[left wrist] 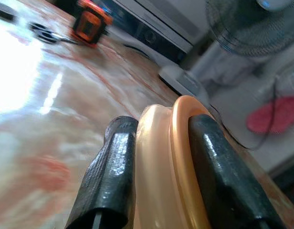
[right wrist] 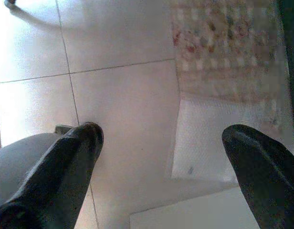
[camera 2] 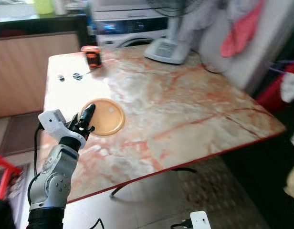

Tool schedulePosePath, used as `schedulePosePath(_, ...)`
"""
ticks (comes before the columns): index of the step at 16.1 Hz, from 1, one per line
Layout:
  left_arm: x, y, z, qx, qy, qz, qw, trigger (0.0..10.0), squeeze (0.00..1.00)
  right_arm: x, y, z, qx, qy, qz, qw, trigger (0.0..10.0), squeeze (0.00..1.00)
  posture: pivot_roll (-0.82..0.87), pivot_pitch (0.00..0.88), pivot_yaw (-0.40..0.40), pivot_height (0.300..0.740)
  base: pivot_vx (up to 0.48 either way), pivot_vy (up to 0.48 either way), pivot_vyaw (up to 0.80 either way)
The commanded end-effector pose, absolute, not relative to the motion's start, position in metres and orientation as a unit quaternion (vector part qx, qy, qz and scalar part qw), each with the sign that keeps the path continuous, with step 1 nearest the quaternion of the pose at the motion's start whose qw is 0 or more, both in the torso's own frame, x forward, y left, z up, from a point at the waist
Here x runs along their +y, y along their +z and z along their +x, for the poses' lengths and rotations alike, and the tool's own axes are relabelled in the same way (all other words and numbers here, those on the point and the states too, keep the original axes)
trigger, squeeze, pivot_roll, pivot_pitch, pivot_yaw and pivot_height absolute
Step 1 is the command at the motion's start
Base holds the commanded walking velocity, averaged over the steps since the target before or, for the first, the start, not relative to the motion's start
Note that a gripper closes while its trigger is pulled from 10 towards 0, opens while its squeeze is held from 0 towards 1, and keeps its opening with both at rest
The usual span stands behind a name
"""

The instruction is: Restocking fridge

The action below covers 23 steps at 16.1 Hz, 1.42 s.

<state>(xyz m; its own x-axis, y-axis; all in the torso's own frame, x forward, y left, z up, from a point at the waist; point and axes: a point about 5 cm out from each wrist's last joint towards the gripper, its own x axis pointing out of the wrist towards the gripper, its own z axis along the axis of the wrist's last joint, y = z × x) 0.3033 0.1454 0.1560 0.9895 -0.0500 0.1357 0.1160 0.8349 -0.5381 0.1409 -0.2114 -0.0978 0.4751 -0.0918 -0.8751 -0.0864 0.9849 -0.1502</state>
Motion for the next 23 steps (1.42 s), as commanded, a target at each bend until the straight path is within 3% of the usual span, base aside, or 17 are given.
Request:
schedulePosePath(1,0.1386,0.1595,0.3046,-0.061,-0.058,-0.287,0.954,10.0,0.00,-0.2132,-0.0989,0.1375,0.520,-0.003,-0.085,0.850,10.0,0.00,-0.08,0.000,-0.026,0.740,0.000,0.000,-0.80)
schedulePosePath(16,0.1329,0.1588,0.3068,-0.052,-0.074,-0.278,0.956,10.0,0.00,-0.2114,-0.0990,0.1384,0.522,0.005,-0.089,0.848,10.0,0.00,-0.07,0.000,-0.026,0.740,0.000,0.000,-0.80)
schedulePosePath(23,0.1286,0.1578,0.3071,-0.049,-0.085,-0.268,0.958,10.0,0.00,-0.2105,-0.0994,0.1376,0.522,0.008,-0.090,0.848,10.0,0.00,-0.07,0.000,-0.025,0.740,0.000,0.151,-0.80)
